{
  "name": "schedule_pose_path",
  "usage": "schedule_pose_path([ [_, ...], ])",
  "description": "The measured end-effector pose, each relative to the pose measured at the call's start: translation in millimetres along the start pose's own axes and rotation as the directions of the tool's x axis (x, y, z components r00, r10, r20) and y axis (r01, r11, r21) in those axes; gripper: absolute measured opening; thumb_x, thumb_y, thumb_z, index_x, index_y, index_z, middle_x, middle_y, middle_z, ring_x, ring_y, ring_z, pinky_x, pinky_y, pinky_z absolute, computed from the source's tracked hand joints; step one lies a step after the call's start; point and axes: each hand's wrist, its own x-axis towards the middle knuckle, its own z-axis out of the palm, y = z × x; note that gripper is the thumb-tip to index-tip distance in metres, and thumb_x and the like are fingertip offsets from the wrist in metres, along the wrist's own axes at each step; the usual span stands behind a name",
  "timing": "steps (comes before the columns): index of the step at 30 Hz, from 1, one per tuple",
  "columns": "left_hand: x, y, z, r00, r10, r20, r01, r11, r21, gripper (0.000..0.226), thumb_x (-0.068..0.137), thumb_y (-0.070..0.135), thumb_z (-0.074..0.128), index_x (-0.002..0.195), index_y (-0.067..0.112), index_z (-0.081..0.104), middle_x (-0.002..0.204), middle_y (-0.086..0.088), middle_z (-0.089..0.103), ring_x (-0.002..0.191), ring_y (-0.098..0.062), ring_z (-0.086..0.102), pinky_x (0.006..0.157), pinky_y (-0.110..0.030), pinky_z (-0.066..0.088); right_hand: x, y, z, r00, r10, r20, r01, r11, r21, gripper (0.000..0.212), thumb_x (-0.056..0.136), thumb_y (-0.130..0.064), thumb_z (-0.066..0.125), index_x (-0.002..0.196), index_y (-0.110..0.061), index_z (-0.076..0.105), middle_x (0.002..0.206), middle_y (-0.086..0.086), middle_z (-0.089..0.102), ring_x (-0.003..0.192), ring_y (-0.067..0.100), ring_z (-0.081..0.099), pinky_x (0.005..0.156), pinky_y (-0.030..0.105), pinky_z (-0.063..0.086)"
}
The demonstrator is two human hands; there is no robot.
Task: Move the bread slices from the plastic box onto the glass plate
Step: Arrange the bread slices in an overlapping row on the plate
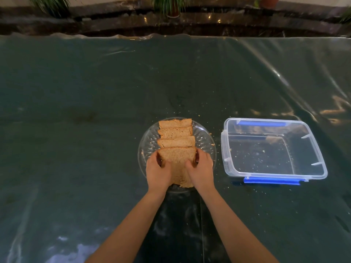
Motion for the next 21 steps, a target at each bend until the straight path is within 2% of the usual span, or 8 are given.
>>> schedule_pose_path([
  [6,-0.5,-0.9,0.3,1.0,-0.006,0.007,0.005,1.0,0.018,0.04,0.087,0.014,0.055,0.127,0.013,0.055,0.122,-0.007,0.06,0.109,-0.019,0.057,0.1,-0.04,0.048,-2.2,1.2,0.0,1.0,0.0,-0.012,0.0,1.0,0.028,0.051,0.081,-0.019,0.061,0.13,-0.013,0.046,0.127,0.01,0.047,0.121,0.025,0.043,0.104,0.043,0.042],
  [8,1.0,-1.1,0.6,0.999,-0.012,0.042,0.011,0.999,0.032,0.038,0.085,0.018,0.055,0.122,0.011,0.056,0.121,-0.013,0.06,0.109,-0.026,0.058,0.098,-0.045,0.049,-1.7,0.7,-0.2,1.0,0.001,0.0,-0.001,1.0,0.016,0.054,0.08,-0.021,0.061,0.131,-0.013,0.045,0.127,0.01,0.046,0.122,0.025,0.042,0.104,0.043,0.041],
  [10,3.8,-0.8,1.1,0.996,-0.053,0.066,0.05,0.998,0.043,0.041,0.083,0.022,0.055,0.122,0.009,0.056,0.123,-0.015,0.056,0.103,-0.027,0.057,0.091,-0.041,0.05,0.0,0.5,-0.2,1.0,0.005,0.023,-0.004,1.0,-0.004,0.057,0.079,-0.023,0.061,0.132,-0.012,0.043,0.129,0.01,0.044,0.124,0.025,0.038,0.105,0.041,0.038],
  [12,7.3,0.7,1.7,0.993,-0.093,0.076,0.089,0.995,0.054,0.04,0.082,0.025,0.057,0.118,0.008,0.057,0.123,-0.014,0.053,0.092,-0.019,0.052,0.081,-0.035,0.048,2.4,0.3,-0.3,0.999,0.009,0.041,-0.008,0.999,-0.035,0.059,0.078,-0.025,0.062,0.133,-0.012,0.043,0.129,0.01,0.043,0.124,0.025,0.037,0.105,0.04,0.035],
  [14,9.2,2.2,2.4,0.991,-0.113,0.074,0.109,0.993,0.054,0.037,0.082,0.026,0.058,0.112,0.006,0.059,0.122,-0.017,0.053,0.088,-0.021,0.053,0.075,-0.034,0.047,3.9,0.6,-0.7,0.999,0.019,0.05,-0.017,0.999,-0.041,0.058,0.077,-0.026,0.063,0.131,-0.012,0.044,0.128,0.009,0.043,0.123,0.025,0.038,0.104,0.04,0.036],
  [17,8.4,1.3,3.9,0.992,-0.116,0.058,0.112,0.992,0.065,0.044,0.082,0.026,0.059,0.119,0.003,0.056,0.126,-0.019,0.051,0.102,-0.033,0.057,0.082,-0.041,0.05,3.1,2.5,-1.3,0.998,0.027,0.053,-0.026,0.999,-0.021,0.055,0.077,-0.024,0.063,0.127,-0.012,0.044,0.126,0.009,0.043,0.122,0.024,0.038,0.103,0.039,0.036],
  [20,6.4,-0.1,4.3,0.992,-0.12,0.048,0.116,0.99,0.081,0.049,0.084,0.029,0.059,0.129,0.011,0.051,0.129,-0.007,0.043,0.101,-0.021,0.051,0.086,-0.033,0.046,1.9,4.0,-1.1,0.998,0.024,0.059,-0.022,0.999,-0.036,0.055,0.078,-0.024,0.062,0.128,-0.011,0.043,0.126,0.009,0.042,0.122,0.024,0.037,0.104,0.039,0.036],
  [21,6.8,-0.4,4.2,0.992,-0.118,0.045,0.113,0.989,0.09,0.05,0.084,0.029,0.059,0.13,0.011,0.05,0.129,-0.006,0.043,0.104,-0.02,0.051,0.089,-0.034,0.047,2.0,4.0,-0.9,0.998,0.022,0.061,-0.02,0.999,-0.043,0.056,0.078,-0.025,0.062,0.129,-0.011,0.043,0.127,0.009,0.042,0.123,0.024,0.037,0.104,0.04,0.036],
])
